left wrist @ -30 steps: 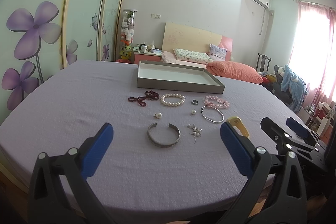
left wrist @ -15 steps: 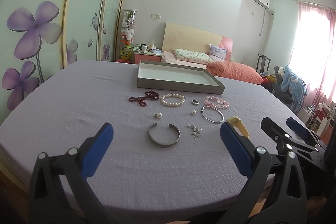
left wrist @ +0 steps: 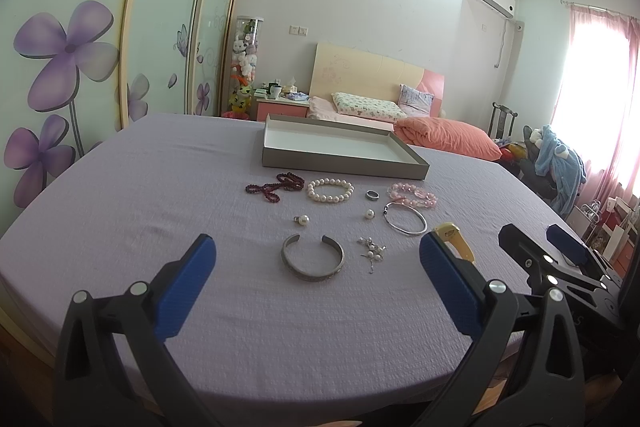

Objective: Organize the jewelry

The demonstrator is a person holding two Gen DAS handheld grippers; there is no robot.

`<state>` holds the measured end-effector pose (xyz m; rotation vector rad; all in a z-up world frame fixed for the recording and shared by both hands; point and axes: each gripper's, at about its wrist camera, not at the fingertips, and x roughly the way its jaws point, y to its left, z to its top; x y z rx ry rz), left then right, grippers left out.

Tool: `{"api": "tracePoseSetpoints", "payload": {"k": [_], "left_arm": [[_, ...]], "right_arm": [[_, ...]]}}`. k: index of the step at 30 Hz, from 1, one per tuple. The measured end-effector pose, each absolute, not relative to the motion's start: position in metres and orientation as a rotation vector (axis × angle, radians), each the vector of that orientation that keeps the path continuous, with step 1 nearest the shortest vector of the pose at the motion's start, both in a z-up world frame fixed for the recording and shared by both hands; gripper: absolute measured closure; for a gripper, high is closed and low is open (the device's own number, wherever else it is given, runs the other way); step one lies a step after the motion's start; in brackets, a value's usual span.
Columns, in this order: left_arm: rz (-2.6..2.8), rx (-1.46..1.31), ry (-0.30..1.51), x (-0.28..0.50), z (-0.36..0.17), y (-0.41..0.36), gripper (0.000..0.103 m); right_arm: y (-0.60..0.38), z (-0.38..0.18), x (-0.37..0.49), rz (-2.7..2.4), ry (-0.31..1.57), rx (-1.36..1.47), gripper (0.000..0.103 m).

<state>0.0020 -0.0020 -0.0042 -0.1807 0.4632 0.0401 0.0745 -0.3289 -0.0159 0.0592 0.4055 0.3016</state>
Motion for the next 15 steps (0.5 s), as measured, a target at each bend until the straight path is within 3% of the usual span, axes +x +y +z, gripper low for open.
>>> {"api": "tracePoseSetpoints", "payload": {"k": [15], "left_arm": [[0.042,-0.186,0.487,0.01,-0.009,-0.001,0.002]], "right_arm": [[-0.327,-0.019,0.086,0.301,0.444,0.064,0.001]]}}
